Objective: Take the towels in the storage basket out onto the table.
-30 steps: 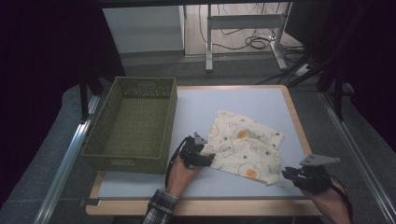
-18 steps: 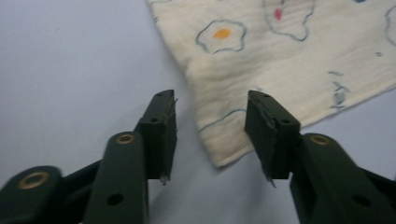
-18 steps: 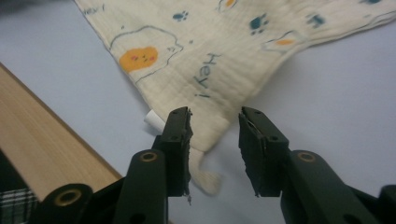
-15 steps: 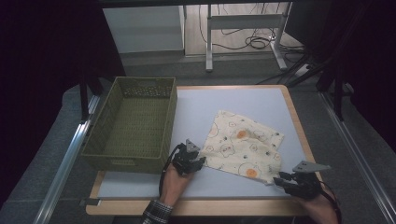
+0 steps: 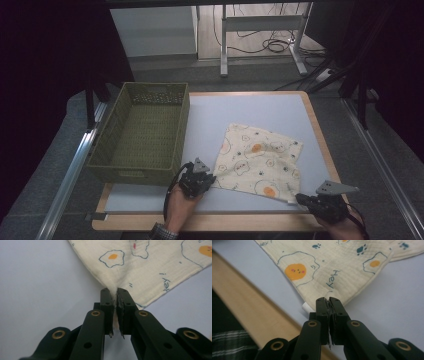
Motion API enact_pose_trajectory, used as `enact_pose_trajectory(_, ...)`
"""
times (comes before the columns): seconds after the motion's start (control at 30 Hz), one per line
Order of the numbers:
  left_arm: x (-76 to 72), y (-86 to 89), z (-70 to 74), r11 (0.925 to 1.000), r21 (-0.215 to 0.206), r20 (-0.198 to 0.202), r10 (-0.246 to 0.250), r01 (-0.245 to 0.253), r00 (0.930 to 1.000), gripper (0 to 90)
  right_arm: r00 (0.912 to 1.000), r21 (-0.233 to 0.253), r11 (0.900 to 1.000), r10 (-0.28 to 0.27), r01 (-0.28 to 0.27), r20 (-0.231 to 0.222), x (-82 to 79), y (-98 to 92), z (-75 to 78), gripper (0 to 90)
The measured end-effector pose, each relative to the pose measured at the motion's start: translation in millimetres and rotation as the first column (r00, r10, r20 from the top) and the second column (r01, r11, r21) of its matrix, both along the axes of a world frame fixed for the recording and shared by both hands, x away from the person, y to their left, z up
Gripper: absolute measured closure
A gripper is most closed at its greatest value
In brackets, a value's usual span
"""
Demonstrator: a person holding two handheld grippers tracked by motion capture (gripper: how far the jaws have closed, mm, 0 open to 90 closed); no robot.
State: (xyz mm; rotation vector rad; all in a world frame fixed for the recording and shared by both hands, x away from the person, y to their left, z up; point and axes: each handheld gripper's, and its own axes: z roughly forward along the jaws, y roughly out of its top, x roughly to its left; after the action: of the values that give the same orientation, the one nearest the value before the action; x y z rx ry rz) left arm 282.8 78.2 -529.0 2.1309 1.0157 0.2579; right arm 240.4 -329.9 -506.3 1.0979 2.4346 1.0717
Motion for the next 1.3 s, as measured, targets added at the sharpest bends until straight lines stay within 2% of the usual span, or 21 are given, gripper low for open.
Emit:
enact_pose_trajectory(0.1, -12.7, 3.8, -1.1, 0.9999, -0.006, -0.011, -0.011, 0.01, 0.9999, 80.4, 0.9994, 0.008, 1.0, 0.026, -0.026, -0.023, -11.2, -0.6, 0.0, 86.3)
enact_pose_trajectory(0.13, -12.7, 3.8, -1.1, 0.9999, -0.006, -0.011, -0.011, 0.01, 0.9999, 76.4, 0.9994, 0.008, 1.0, 0.026, -0.026, -0.023, -11.2, -0.6, 0.0, 86.3)
enact_pose_trajectory(0.17, -16.6, 5.2, -0.7, 1.0, -0.006, -0.001, -0.004, 0.004, 1.0, 68.3, 0.998, 0.009, 0.999, 0.043, -0.043, -0.046, -16.7, -1.2, -1.6, 84.9)
enact_pose_trajectory(0.2, -16.6, 5.2, -0.7, 1.0, -0.006, -0.001, -0.004, 0.004, 1.0, 60.1, 0.998, 0.006, 0.999, 0.044, -0.044, -0.046, -17.7, -1.7, -1.8, 82.9)
enact_pose_trajectory(0.23, -15.8, 5.9, 2.9, 0.9998, -0.002, 0.03, 0.019, -0.019, 0.9994, 56.5, 0.9981, 0.009, 0.999, 0.042, -0.042, -0.044, -18.5, -2.9, -1.0, 80.5)
enact_pose_trajectory(0.27, -15.8, 5.9, 2.9, 0.9998, -0.002, 0.03, 0.019, -0.019, 0.9994, 51.9, 0.9981, 0.009, 0.999, 0.042, -0.042, -0.044, -18.5, -2.9, -1.0, 80.5)
enact_pose_trajectory(0.3, -10.4, 4.5, 8.2, 0.9992, -0.004, 0.058, 0.041, -0.041, 0.9975, 47.3, 0.9991, 0.02, 0.999, 0.032, -0.031, -0.028, -17.9, -6.5, 3.1, 74.9)
enact_pose_trajectory(0.37, -2.1, 0.5, 13.2, 0.9989, 0.005, 0.088, 0.045, -0.046, 0.9951, 43.0, 1.0, 0.019, 1.0, 0.008, -0.008, -0.005, -13.9, -10.6, 8.5, 70.9)
enact_pose_trajectory(0.4, -2.1, 0.5, 13.2, 0.9989, 0.005, 0.088, 0.045, -0.046, 0.9951, 41.9, 1.0, 0.019, 1.0, 0.008, -0.008, -0.005, -13.9, -10.6, 8.5, 70.9)
enact_pose_trajectory(0.43, 9.6, -5.6, 15.8, 0.9984, 0.016, 0.107, 0.052, -0.054, 0.9929, 41.3, 0.9998, 0.026, 0.999, -0.019, 0.019, 0.008, -5.5, -15.1, 12.6, 67.5)
enact_pose_trajectory(0.47, 9.6, -5.6, 15.8, 0.9984, 0.016, 0.107, 0.052, -0.054, 0.9929, 41.4, 0.9998, 0.026, 0.999, -0.019, 0.019, 0.008, -5.5, -15.1, 12.6, 67.5)
enact_pose_trajectory(0.5, 23.1, -11.2, 16.5, 0.9983, 0.014, 0.111, 0.055, -0.057, 0.9923, 41.7, 0.9992, 0.028, 0.999, -0.04, 0.04, 0.01, 4.7, -19.0, 13.8, 64.2)
enact_pose_trajectory(0.53, 30.6, -13.6, 16.3, 0.9982, 0.003, 0.107, 0.06, -0.061, 0.9925, 41.7, 0.9987, 0.027, 0.998, -0.048, 0.048, 0.013, 8.8, -20.3, 13.8, 63.3)
enact_pose_trajectory(0.67, 59.5, -22.7, 15.4, 0.9973, -0.007, 0.101, 0.074, -0.073, 0.9922, 43.4, 0.9964, 0.037, 0.996, -0.084, 0.083, 0.009, 31.4, -23.0, 11.8, 62.0)
enact_pose_trajectory(0.87, 97.0, -30.4, 17.6, 0.9956, 0.005, 0.12, 0.092, -0.093, 0.9885, 49.6, 0.9937, 0.024, 0.994, -0.108, 0.108, 0.029, 63.4, -16.2, 10.6, 61.9)
enact_pose_trajectory(1.0, 119.5, -34.4, 15.9, 0.9966, -0.004, 0.115, 0.083, -0.083, 0.9899, 51.7, 0.9895, 0.025, 0.99, -0.14, 0.139, 0.036, 84.3, -16.3, 8.9, 62.4)
enact_pose_trajectory(1.17, 144.0, -39.6, 8.5, 0.9961, 0.03, 0.116, 0.079, -0.083, 0.9901, 53.2, 0.9836, 0.019, 0.984, -0.179, 0.178, 0.027, 108.3, -18.5, 5.1, 62.4)
enact_pose_trajectory(1.3, 161.5, -38.8, 5.7, 0.9947, 0.033, 0.122, 0.093, -0.097, 0.9882, 55.0, 0.9801, 0.03, 0.98, -0.198, 0.197, 0.018, 126.1, -22.3, 3.4, 62.5)
